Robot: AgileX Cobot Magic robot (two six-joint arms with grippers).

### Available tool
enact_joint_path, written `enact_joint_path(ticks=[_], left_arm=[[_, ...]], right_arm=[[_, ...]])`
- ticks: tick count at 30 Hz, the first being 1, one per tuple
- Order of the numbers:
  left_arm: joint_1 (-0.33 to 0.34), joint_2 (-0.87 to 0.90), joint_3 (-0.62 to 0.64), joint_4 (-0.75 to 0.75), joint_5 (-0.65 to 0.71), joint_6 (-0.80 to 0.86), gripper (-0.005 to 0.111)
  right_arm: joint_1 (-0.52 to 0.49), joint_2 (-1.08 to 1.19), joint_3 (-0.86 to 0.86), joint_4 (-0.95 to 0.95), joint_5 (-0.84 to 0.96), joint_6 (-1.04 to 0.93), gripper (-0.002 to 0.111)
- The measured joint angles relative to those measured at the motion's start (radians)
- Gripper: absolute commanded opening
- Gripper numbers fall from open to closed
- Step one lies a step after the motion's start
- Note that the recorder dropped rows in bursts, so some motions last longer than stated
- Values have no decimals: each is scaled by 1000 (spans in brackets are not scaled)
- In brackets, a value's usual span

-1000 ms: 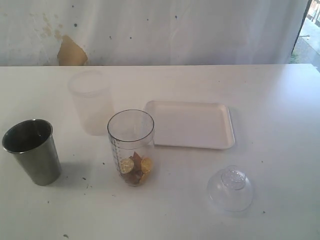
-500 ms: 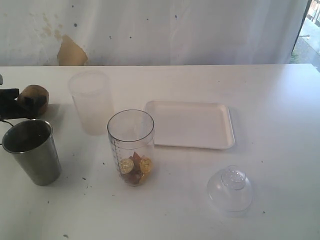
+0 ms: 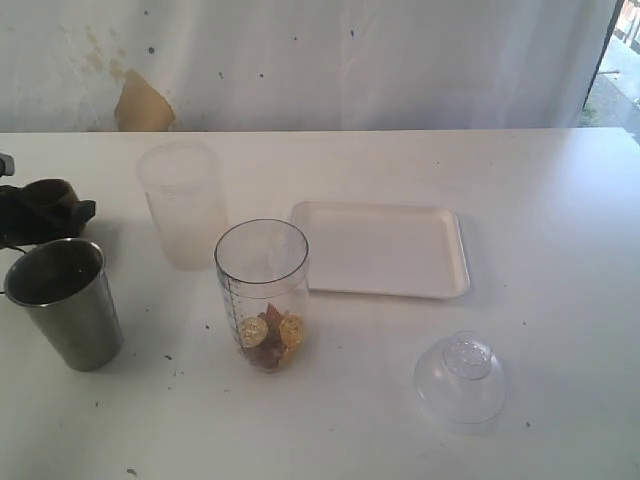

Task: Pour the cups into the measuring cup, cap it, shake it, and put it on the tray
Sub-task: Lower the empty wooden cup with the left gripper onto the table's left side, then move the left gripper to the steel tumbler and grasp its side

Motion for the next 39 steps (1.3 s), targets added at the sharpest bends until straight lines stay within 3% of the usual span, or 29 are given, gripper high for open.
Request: enact_joint_path(ticks=[9,19,23,33,35,38,39], left_arm=[[2,-115,30,50,77,-26,81],[3,-315,32,278,87,-289,80],[9,-430,33,380,78,-402,75],[145,-673,33,697,-89,-828,74],[175,-705,34,770,-155,-861,79],[195,-738,45,809,-199,-928,103],[196,-743,49,809,-199,-946,105]], right_arm=[[0,0,0,0,0,0,0],[0,0,0,0,0,0,0],[0,0,0,0,0,0,0],[0,0,0,0,0,0,0],[0,0,0,0,0,0,0],[0,0,0,0,0,0,0],[0,0,0,0,0,0,0]])
